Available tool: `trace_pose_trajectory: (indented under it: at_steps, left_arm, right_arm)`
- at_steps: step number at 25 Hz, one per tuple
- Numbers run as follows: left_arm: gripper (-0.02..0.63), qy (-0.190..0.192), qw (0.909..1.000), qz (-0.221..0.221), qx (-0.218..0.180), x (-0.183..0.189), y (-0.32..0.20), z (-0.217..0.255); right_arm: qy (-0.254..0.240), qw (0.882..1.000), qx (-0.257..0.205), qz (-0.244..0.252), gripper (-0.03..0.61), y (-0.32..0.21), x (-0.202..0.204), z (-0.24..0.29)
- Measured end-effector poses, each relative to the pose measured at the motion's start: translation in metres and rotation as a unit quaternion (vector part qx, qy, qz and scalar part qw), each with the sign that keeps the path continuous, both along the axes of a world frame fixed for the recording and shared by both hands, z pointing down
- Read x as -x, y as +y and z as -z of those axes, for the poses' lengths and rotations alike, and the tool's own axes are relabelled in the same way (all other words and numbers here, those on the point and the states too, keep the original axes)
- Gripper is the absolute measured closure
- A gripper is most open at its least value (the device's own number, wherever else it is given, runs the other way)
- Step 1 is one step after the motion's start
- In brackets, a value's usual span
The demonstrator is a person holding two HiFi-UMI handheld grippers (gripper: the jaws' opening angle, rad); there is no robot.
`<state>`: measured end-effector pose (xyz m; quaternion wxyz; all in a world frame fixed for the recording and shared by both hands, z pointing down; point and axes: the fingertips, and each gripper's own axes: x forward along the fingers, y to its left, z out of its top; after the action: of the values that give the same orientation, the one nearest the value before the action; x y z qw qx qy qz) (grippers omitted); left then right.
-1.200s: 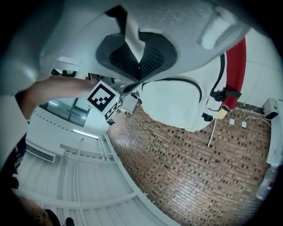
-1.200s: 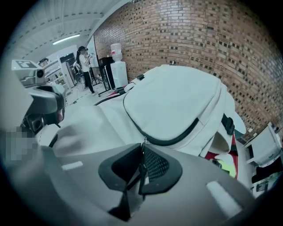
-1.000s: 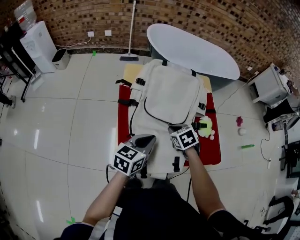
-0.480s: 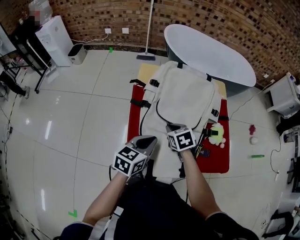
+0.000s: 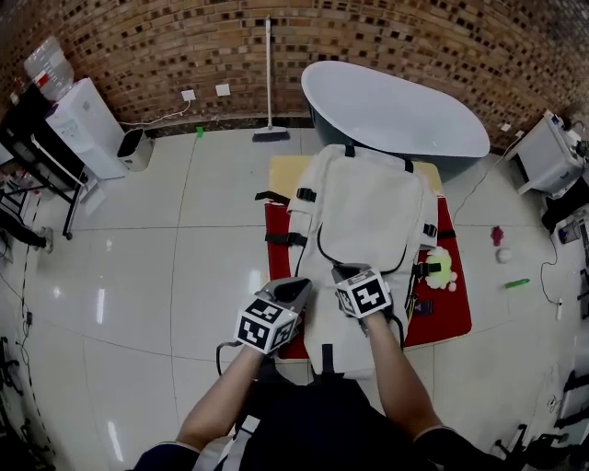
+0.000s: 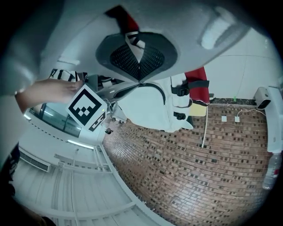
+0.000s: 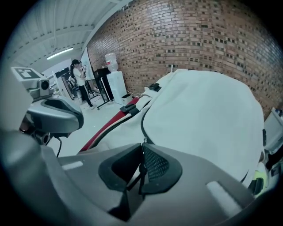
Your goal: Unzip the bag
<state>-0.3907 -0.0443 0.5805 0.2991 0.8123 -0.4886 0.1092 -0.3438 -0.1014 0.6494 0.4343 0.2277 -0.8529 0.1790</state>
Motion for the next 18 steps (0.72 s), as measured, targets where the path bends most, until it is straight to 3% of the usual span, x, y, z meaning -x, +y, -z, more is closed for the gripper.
trace_pose_trajectory:
  at_steps: [9, 18]
  left_arm:
    - [0.612, 0.018, 0.9931, -0.116, 0.001, 0.033, -0.006, -0.009]
    - [0.612, 0.019, 0.9830, -0.182, 0.005, 0.043, -0.007, -0.013]
  right_arm:
    - [0.024, 0.991, 0.002, -0.131, 0.551, -0.007, 0.015, 0.003]
    - [-0.015, 0.969, 0.033, -0.243, 0.547, -0.004, 0.026, 0.005]
